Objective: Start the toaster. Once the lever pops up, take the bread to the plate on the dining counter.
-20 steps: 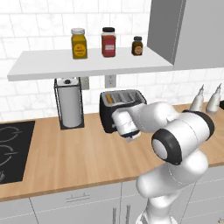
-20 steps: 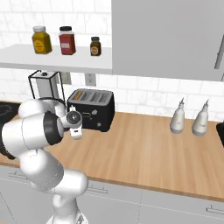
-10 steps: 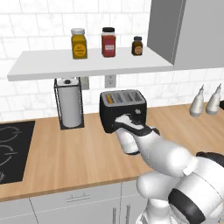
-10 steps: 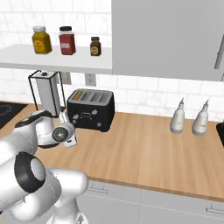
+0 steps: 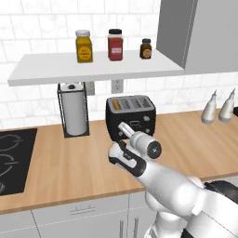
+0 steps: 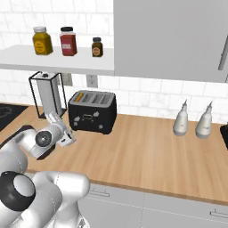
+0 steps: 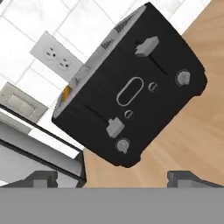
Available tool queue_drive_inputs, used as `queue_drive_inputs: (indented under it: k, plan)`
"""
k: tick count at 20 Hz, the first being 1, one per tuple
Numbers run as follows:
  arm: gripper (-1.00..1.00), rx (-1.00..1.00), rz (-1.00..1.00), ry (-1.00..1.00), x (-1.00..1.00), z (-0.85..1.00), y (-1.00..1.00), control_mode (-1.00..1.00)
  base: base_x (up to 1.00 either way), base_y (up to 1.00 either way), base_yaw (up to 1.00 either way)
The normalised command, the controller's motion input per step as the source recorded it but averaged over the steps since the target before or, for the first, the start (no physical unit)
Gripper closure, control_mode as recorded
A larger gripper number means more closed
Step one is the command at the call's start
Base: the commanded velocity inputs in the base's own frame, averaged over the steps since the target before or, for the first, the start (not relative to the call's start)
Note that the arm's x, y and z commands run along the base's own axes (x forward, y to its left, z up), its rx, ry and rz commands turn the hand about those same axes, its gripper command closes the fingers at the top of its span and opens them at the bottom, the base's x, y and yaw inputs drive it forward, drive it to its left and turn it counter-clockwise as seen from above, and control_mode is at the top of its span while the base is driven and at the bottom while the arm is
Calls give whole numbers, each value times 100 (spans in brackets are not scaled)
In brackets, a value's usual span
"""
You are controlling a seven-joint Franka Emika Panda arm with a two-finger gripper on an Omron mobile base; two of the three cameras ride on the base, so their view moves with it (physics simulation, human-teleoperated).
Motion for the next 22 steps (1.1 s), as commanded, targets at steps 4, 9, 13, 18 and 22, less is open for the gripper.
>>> queue_drive_inputs:
  k: [4,9,13,18,22]
  plan:
    - [-100,-39,11,19,0,100,8,-100,0,0,0]
    - [-100,-29,6,24,-2,100,5,-100,0,0,0]
    - [-100,-16,0,8,-2,48,15,-100,0,0,0]
    - [-100,0,-7,13,1,38,7,-100,0,0,0]
    - [-100,0,-5,13,-5,85,2,-100,0,0,0]
